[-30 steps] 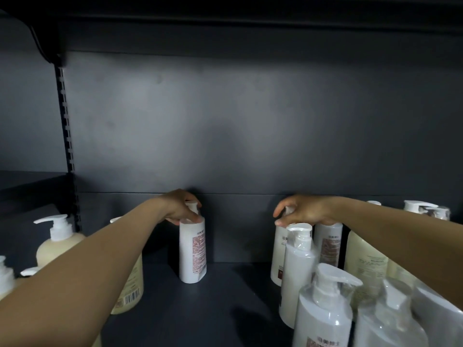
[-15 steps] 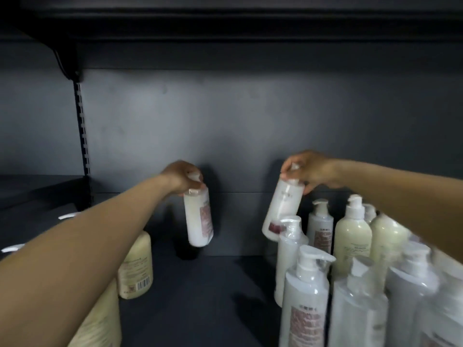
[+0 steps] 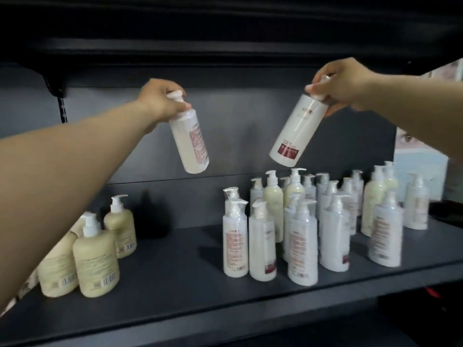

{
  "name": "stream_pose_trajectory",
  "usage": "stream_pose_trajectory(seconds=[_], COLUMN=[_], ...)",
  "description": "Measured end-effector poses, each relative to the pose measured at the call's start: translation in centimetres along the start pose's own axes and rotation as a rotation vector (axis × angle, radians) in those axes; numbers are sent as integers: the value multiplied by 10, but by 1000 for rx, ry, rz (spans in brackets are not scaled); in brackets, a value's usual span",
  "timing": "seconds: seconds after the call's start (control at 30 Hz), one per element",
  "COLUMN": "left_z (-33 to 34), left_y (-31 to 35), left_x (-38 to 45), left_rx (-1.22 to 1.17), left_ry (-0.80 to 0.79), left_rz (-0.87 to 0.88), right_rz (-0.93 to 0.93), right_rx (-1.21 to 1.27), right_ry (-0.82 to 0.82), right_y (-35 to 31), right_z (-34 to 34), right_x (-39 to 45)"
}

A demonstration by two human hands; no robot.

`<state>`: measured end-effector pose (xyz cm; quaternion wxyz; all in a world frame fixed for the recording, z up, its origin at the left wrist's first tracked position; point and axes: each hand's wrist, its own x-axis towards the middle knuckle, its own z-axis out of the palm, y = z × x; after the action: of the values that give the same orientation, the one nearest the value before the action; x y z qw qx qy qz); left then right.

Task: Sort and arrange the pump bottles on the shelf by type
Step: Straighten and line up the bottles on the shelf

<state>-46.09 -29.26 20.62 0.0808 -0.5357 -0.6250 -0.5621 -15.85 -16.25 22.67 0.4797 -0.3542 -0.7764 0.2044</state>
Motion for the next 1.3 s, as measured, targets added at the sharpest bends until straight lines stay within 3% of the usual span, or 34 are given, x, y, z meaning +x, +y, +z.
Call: stream_pose_trajectory(seconds=[0.37, 0.67, 0.97, 1.3], left_z=[67, 179, 313, 378], left_y=[115, 193, 194, 145], left_x=[-69, -88, -79, -82], left_rx=[-109, -104, -2, 306], left_ry=[-116, -254, -350, -467], left_rz=[15, 36, -25, -133], right_rz=[143, 189, 113, 28], right_rx=[-155, -250, -215, -97], right_ry=[-7, -45, -243, -489], right_y=[29, 118, 246, 346], right_z=[-125, -207, -223, -183], right_x=[-91, -92, -56, -34])
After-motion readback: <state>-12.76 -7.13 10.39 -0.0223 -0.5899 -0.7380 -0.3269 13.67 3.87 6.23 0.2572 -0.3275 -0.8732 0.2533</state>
